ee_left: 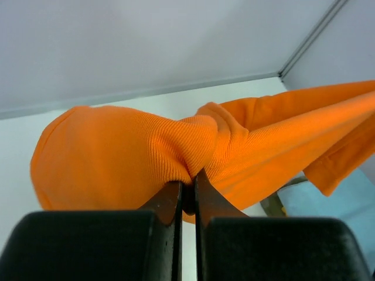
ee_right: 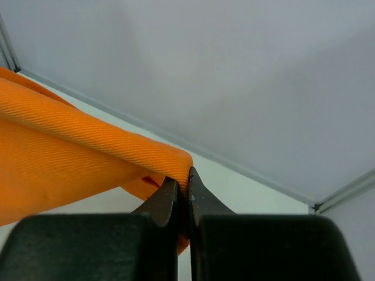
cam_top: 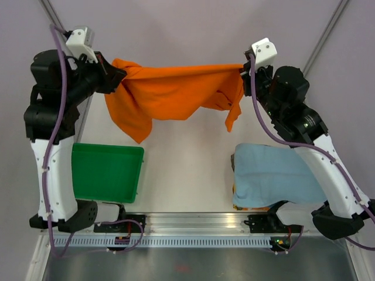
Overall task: Fold and stack the trousers
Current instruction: Flatten the trousers out
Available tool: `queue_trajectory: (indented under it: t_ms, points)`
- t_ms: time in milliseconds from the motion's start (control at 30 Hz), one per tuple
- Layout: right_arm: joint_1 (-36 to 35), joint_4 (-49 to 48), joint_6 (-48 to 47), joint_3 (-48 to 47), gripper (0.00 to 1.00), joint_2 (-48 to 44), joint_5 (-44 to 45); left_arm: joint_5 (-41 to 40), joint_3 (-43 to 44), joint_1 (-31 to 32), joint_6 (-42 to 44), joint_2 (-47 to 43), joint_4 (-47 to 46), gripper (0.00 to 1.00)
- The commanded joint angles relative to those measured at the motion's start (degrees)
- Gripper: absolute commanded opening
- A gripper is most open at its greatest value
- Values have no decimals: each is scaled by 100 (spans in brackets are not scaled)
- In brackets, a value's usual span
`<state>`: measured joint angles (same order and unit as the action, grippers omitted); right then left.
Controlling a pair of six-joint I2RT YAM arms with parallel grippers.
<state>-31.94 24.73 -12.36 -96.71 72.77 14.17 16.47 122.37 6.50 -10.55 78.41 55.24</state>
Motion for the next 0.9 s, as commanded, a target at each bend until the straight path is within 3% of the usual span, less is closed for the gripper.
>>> queue_trajectory:
  t_ms: [0,167,300,367,467,633,867]
  points:
    - [206,163,-995,-533,0,-404,1148,-646,25,-193,53,-300,143,2]
    - [206,268,-1383,-639,0,-650,1413,-592,-458,-193,96,-677,347,2]
    - [215,716,-1751,-534,0,-239,923,-1836,-1177,-193,483,-608,58,2]
    - [224,1110,-1971,-393,0,288,658,-2059,-1434,-193,492,-477,-267,2]
    - [451,903,-2016,72,0,1009,175,-1885,-2065,-193,413,-47,-681,2]
    - [1382,-80,-1446,565,0,2202,-1904,-1875,-2752,-219,246,920,-1129,2]
    - [1489,-39,-1365,-822,0,4111,-2225,-1858,-2693,-615,123,2256,-1595,2]
